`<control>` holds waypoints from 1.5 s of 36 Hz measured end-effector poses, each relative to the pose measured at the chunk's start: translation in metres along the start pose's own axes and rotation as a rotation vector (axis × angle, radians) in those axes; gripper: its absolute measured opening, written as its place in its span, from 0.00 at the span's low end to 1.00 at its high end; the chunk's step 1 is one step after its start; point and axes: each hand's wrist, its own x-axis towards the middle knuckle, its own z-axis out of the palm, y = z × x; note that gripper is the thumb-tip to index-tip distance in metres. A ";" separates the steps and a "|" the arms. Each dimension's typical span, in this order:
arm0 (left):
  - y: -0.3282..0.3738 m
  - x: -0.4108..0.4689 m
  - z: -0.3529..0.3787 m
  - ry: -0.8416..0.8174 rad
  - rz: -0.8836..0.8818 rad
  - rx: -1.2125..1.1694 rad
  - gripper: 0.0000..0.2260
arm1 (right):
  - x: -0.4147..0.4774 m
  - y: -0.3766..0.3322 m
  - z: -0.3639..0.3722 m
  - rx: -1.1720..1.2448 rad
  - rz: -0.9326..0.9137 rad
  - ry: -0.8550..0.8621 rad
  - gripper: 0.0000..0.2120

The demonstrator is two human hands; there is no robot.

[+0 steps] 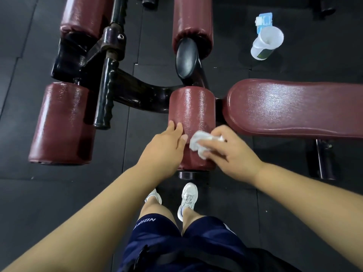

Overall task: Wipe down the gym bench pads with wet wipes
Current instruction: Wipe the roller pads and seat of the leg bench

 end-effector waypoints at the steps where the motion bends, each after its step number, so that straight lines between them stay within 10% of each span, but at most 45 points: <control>1: -0.003 0.000 0.002 -0.009 0.002 0.022 0.21 | 0.009 0.004 -0.001 -0.001 0.030 0.054 0.14; 12: -0.042 0.006 0.019 -0.006 -0.160 -0.598 0.22 | 0.107 0.030 -0.015 0.018 0.373 0.269 0.11; 20: -0.025 0.012 -0.006 0.014 -0.073 -0.264 0.05 | 0.022 -0.008 0.004 0.081 0.151 0.135 0.07; 29: -0.009 0.016 0.001 -0.086 0.006 0.039 0.25 | 0.003 0.001 0.000 -0.036 -0.088 -0.022 0.13; 41: -0.053 0.018 0.003 -0.149 -0.028 -0.460 0.25 | 0.091 0.025 -0.009 0.012 0.329 0.292 0.09; 54: 0.002 0.018 -0.002 -0.043 0.050 0.085 0.25 | -0.030 -0.003 0.009 0.005 0.006 -0.008 0.14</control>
